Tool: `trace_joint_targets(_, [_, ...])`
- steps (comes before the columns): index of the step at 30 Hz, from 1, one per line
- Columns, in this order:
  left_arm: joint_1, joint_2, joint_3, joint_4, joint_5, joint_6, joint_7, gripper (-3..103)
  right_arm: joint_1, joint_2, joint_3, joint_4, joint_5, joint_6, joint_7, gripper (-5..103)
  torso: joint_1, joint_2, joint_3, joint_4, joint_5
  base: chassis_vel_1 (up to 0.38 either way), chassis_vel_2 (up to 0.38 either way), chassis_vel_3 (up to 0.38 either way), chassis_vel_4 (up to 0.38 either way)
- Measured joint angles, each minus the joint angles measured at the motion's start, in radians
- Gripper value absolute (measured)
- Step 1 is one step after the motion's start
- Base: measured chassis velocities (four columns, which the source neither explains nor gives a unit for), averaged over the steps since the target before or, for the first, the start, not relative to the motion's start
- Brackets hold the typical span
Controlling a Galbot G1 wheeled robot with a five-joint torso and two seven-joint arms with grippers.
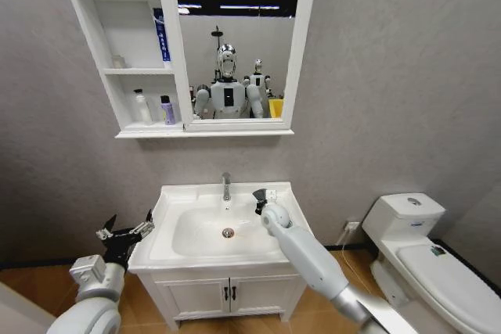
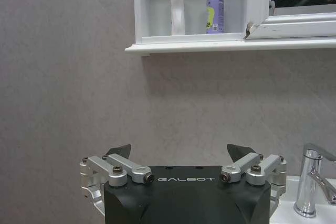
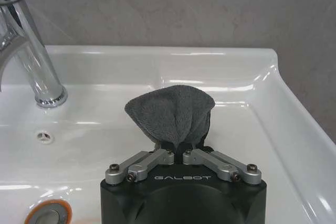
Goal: Move facial cleanser and shampoo from washbasin to cabinet, then wipe washbasin with towel.
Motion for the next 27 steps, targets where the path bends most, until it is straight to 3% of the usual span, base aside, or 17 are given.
trace_joint_targets(15, [0.000,0.000,0.000,0.000,0.000,0.000,0.000,100,-0.093,0.025,0.046,-0.060,-0.032,0.021,-0.041,2,0.000,0.000,0.000,0.0002,-0.0001,0.000,0.000,0.000,0.000])
trace_joint_targets(27, [0.000,0.000,0.000,0.000,0.000,0.000,0.001,100,-0.077,0.060,0.047,-0.188,-0.118,0.049,-0.144,2,0.000,0.000,0.000,0.0004,0.0000,0.000,0.000,0.000,0.000])
